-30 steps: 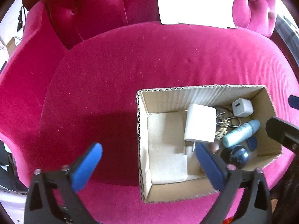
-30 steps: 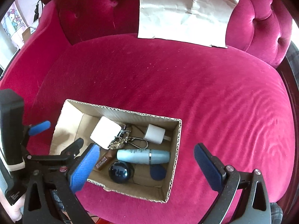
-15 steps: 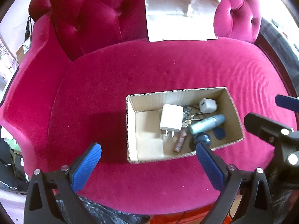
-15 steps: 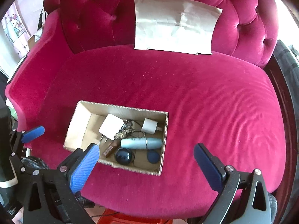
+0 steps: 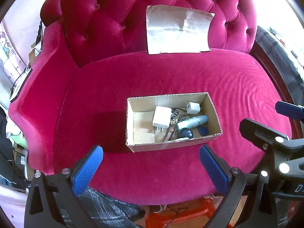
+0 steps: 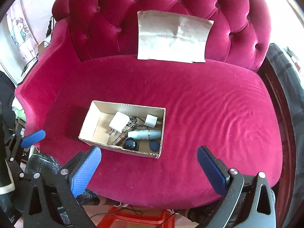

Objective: Organize rigid objects

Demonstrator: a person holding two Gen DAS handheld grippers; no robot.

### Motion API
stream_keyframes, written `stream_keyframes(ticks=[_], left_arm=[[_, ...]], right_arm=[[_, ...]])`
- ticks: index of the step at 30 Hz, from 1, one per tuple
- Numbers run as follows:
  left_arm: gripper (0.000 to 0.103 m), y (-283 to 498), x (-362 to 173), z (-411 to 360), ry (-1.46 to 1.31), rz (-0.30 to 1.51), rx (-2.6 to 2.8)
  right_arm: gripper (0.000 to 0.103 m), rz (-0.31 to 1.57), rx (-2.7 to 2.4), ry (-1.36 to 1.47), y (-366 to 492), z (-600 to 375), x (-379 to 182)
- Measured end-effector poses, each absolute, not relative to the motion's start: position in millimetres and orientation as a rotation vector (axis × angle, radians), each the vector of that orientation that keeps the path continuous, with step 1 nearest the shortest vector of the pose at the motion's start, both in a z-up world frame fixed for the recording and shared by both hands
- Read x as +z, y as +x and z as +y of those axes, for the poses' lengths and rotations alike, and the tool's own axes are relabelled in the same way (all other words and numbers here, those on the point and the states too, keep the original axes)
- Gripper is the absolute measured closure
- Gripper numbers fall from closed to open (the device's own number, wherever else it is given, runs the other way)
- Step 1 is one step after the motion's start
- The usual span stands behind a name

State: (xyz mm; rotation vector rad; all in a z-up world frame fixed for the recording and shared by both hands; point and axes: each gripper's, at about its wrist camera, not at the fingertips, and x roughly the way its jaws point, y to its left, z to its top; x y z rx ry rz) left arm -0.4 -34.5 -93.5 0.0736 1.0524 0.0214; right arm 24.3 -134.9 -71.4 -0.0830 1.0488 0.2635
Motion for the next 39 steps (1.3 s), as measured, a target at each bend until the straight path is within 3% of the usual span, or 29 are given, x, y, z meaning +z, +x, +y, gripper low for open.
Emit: stream_keyframes(ticks=[39], left_arm=[[0.000, -29.1, -65.2, -39.1, 0.047, 0.990, 0.025]], right_arm=[[0.000, 0.992, 0.257, -0.113, -13.5, -138.6, -35.4]])
